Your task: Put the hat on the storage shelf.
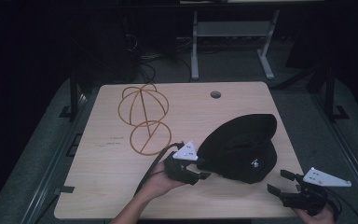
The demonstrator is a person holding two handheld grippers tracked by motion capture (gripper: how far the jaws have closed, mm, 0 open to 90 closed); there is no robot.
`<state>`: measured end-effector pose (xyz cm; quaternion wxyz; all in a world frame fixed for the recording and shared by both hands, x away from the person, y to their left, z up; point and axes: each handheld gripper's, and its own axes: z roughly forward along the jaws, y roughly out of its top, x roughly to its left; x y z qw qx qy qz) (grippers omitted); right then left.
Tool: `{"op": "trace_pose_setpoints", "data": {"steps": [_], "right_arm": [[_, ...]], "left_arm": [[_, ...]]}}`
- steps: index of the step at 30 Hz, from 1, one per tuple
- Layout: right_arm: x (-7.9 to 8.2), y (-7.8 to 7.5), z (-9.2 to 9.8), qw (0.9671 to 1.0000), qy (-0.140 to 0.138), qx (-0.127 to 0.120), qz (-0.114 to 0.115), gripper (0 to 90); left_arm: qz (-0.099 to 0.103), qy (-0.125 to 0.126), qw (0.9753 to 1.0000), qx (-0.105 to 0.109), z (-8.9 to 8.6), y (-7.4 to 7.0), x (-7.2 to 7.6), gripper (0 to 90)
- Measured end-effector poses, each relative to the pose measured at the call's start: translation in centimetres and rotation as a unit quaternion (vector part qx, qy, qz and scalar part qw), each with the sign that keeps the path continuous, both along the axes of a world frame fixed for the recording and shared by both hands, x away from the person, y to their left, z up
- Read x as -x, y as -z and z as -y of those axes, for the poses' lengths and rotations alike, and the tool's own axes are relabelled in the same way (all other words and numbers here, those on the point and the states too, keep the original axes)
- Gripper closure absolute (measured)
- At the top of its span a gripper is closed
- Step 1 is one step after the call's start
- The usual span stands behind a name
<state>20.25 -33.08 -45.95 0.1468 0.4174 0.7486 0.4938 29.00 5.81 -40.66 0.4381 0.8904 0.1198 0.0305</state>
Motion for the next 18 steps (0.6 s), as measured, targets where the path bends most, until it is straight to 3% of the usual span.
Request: {"op": "trace_pose_setpoints", "data": {"steps": [6,8,9,18], "right_arm": [[0.0,-0.1,-0.2,1.0000,-0.003,0.001,0.004,16.6],[0.1,-0.3,-0.5,1.0000,-0.007,-0.002,0.007,16.6],[0.1,-0.4,-0.6,0.9999,-0.008,-0.002,0.007,16.6],[0.2,-1.2,-1.6,0.9995,-0.022,-0.004,0.022,16.6]], "left_arm": [[0.007,0.009,0.9998,-0.017,1.2,0.0,-0.2,68.7],[0.013,0.012,0.9997,-0.016,1.5,-0.3,-0.1,81.7],[0.011,0.013,0.9998,-0.011,1.5,-0.4,0.0,83.6],[0.009,0.018,0.9998,0.002,2.2,-1.8,0.1,85.3]]}}
